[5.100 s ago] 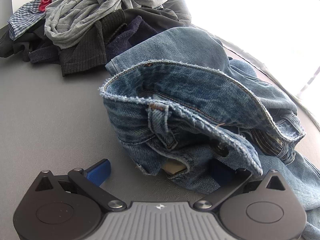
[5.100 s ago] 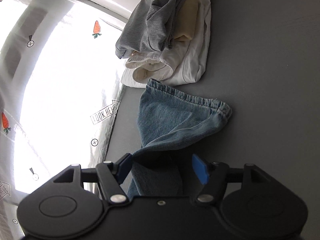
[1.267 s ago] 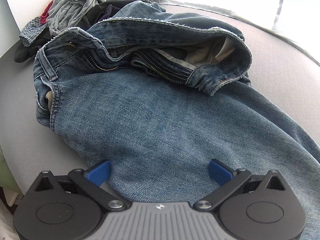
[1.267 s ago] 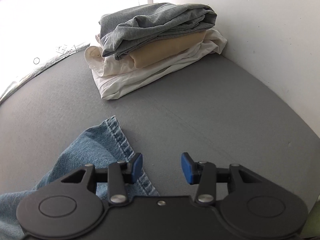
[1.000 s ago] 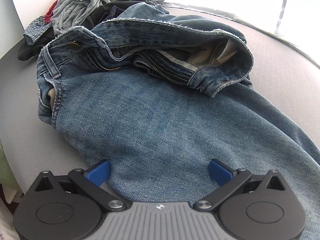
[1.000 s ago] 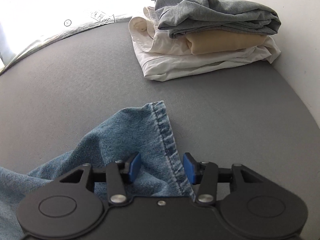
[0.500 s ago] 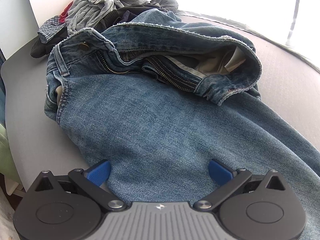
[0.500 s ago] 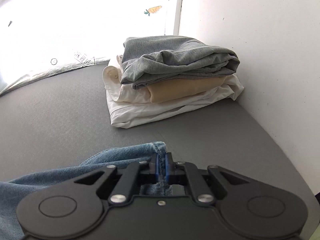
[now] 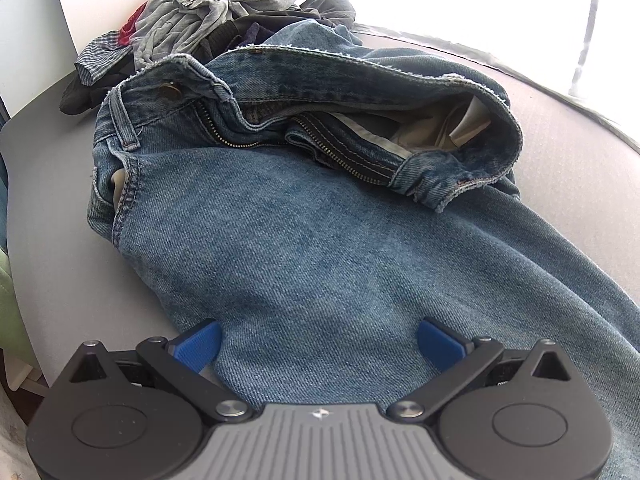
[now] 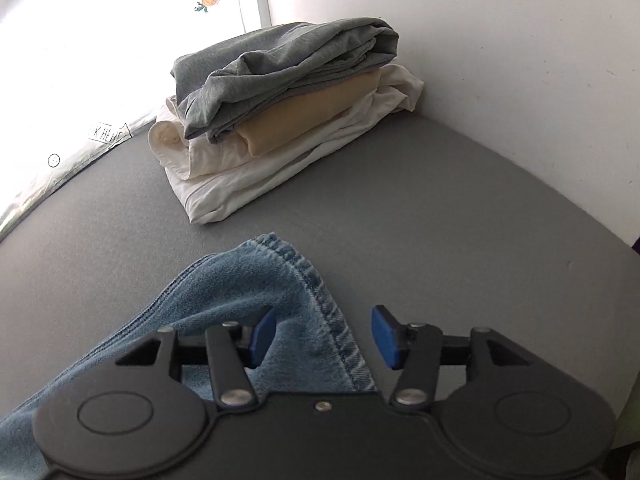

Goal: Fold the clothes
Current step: 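Grasp the jeans hem with the right gripper, lift it, then release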

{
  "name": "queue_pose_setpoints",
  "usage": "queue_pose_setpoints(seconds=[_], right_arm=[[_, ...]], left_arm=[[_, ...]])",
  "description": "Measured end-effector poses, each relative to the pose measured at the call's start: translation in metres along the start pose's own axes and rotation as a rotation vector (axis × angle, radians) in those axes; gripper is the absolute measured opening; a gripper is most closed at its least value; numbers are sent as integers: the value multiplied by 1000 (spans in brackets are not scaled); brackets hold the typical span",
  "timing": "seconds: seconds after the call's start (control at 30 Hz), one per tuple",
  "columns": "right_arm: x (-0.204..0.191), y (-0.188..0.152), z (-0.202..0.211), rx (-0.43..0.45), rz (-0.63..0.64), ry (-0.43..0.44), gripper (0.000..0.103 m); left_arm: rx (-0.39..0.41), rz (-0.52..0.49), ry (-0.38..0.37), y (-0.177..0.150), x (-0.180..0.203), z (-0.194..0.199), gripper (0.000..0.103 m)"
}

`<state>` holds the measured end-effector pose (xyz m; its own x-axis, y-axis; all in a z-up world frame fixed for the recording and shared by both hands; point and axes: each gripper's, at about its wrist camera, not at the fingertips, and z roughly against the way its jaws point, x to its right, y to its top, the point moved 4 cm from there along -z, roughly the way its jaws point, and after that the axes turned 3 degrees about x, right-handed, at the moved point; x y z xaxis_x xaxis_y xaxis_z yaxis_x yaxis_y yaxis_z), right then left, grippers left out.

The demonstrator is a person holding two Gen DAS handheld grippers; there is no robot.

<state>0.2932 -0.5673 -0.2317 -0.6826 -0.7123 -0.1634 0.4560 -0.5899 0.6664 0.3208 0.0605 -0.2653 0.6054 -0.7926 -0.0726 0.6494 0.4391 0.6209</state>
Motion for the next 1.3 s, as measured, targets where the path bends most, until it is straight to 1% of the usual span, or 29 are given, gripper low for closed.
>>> queue_pose_setpoints(seconds=[0.13, 0.23, 0.3, 0.37, 0.43, 0.53, 0.6, 0.63, 0.73, 0.83, 0.87, 0.9, 0.93, 0.97, 1.0, 1.03, 1.1, 1.13, 1.2, 1.3], right_arm=[[19, -11, 29, -12, -208, 25, 54], [36, -29, 42, -55, -353, 68, 54], [44, -41, 49, -96, -460, 110, 54], [48, -50, 52, -131, -541, 146, 54], [50, -58, 53, -157, -611, 200, 55], [50, -67, 45, -192, -666, 287, 54], [55, -72, 34, -232, -720, 277, 56], [60, -75, 27, -251, -776, 288, 56], [76, -84, 4, -295, -1015, 352, 59], [81, -86, -11, -315, -1137, 392, 60], [82, -82, -12, -273, -1134, 408, 60], [84, -78, -12, -230, -1131, 424, 52], [86, -73, -12, -187, -1129, 444, 31], [88, -68, -10, -151, -1130, 481, 16], [89, -61, -6, -118, -1117, 512, 8], [91, -52, 1, -66, -1080, 549, 8], [94, -34, 22, 61, -967, 621, 6], [100, -29, 31, 106, -909, 628, 5], [107, -28, 35, 108, -803, 536, 5], [116, -46, 17, -47, -640, 277, 5]], left_arm=[[-6, -8, -11, 1, -1, 0, 103], [-4, -11, -18, 1, -2, -1, 103], [-2, -12, -17, 1, -2, -1, 103], [2, -11, -14, 1, -2, -1, 103], [11, -9, -10, 0, -1, 0, 103], [32, -9, -7, -2, 0, 1, 103], [45, -11, -13, -3, 0, 1, 103], [52, -13, -17, -4, -1, 1, 103], [72, -24, -32, -6, -2, 2, 103], [88, -34, -41, -7, -3, 1, 103], [92, -36, -43, -7, -3, 1, 103], [95, -37, -44, -7, -4, 1, 103], [99, -38, -45, -8, -3, 2, 103], [103, -39, -45, -8, -3, 1, 103], [107, -38, -46, -9, -3, 1, 103], [111, -38, -46, -9, -3, 2, 103], [119, -37, -45, -11, -3, 2, 103], [122, -38, -46, -11, -4, 2, 103], [125, -37, -46, -11, -4, 2, 103], [123, -37, -46, -11, -3, 2, 103]])
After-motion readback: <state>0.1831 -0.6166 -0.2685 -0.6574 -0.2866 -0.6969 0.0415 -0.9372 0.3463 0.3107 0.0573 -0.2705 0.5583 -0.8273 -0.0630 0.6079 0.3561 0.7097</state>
